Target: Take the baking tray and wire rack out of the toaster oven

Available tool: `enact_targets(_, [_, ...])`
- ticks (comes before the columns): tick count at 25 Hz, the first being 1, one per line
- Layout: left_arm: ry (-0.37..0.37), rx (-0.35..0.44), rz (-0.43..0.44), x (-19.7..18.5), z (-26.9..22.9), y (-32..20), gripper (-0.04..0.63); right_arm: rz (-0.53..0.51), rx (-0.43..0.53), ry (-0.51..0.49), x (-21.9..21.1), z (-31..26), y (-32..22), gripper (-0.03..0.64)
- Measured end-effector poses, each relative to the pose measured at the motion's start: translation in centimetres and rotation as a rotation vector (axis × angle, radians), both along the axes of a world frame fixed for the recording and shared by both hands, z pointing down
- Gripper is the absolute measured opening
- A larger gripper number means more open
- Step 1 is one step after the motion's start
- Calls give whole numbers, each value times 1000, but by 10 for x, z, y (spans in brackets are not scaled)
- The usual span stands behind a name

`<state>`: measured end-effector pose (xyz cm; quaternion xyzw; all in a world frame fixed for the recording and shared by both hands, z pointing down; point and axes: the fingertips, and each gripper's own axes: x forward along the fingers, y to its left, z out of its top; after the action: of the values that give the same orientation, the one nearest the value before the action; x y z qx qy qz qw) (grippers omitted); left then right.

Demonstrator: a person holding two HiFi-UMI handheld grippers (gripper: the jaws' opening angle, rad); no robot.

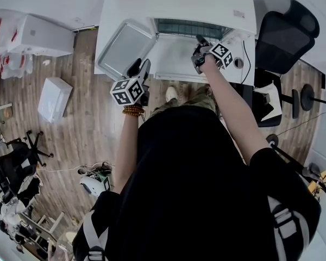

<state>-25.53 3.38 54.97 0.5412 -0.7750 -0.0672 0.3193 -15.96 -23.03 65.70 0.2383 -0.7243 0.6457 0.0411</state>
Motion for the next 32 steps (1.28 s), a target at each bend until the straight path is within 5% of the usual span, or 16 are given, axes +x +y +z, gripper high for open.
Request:
enact_targets(21, [83, 32, 60, 5, 3, -30, 169, -11, -11, -106, 21, -35, 26, 55])
enact_targets(32, [196, 89, 60, 2, 6, -43, 169, -40, 1, -150, 40, -57, 50, 55])
